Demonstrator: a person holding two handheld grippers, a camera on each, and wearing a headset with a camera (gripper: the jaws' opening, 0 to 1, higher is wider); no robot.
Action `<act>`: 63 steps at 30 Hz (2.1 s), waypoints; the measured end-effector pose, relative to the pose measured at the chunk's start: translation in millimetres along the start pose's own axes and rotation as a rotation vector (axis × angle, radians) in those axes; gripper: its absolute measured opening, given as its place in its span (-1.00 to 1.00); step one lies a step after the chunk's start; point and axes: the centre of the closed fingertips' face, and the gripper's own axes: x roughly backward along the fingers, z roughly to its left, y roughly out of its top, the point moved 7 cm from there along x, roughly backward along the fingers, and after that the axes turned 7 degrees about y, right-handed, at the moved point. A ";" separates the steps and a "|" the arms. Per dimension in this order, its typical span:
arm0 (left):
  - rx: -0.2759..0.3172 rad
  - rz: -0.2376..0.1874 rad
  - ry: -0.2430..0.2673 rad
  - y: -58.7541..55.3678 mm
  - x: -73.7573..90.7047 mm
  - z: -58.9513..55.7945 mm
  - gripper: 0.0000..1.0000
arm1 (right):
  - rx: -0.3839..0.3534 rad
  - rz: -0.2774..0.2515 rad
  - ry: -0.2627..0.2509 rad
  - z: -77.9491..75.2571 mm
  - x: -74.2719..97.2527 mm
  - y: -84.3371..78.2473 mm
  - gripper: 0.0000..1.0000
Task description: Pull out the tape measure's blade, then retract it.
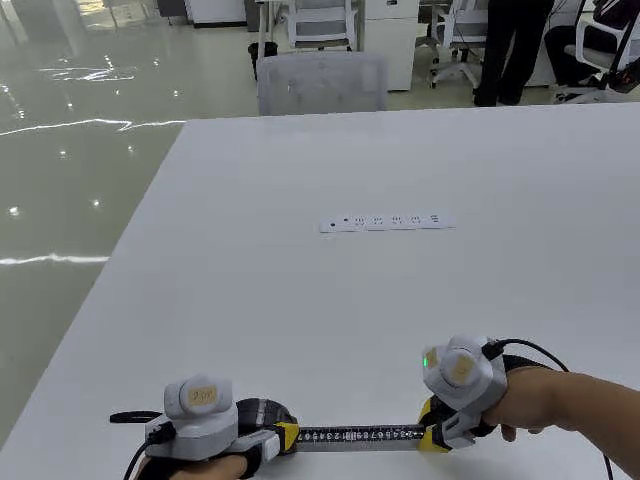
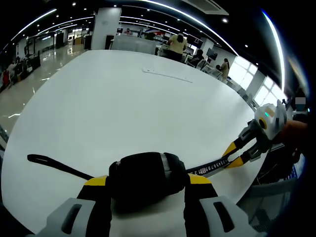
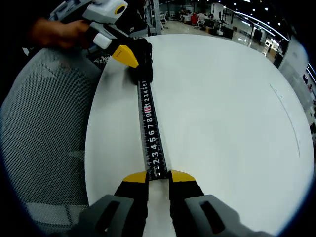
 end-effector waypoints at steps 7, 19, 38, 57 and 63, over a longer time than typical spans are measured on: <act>-0.001 -0.001 0.000 0.0 0.3 -0.5 0.10 | 0.013 -0.006 0.003 0.4 -5.5 9.2 -0.72; -0.002 -0.001 0.000 -0.3 0.4 -0.2 0.10 | 0.007 -0.016 -0.002 0.0 -7.0 13.6 -0.72; 0.002 0.000 -0.005 0.1 0.0 0.5 0.10 | -0.010 -0.040 0.001 2.5 -15.1 25.8 -0.72; 0.004 0.005 -0.012 0.2 -0.2 1.4 0.10 | -0.004 -0.078 0.002 4.4 -27.7 46.1 -0.72; 0.005 0.005 -0.012 0.1 0.0 1.2 0.10 | -0.032 -0.100 0.001 4.0 -29.7 48.2 -0.72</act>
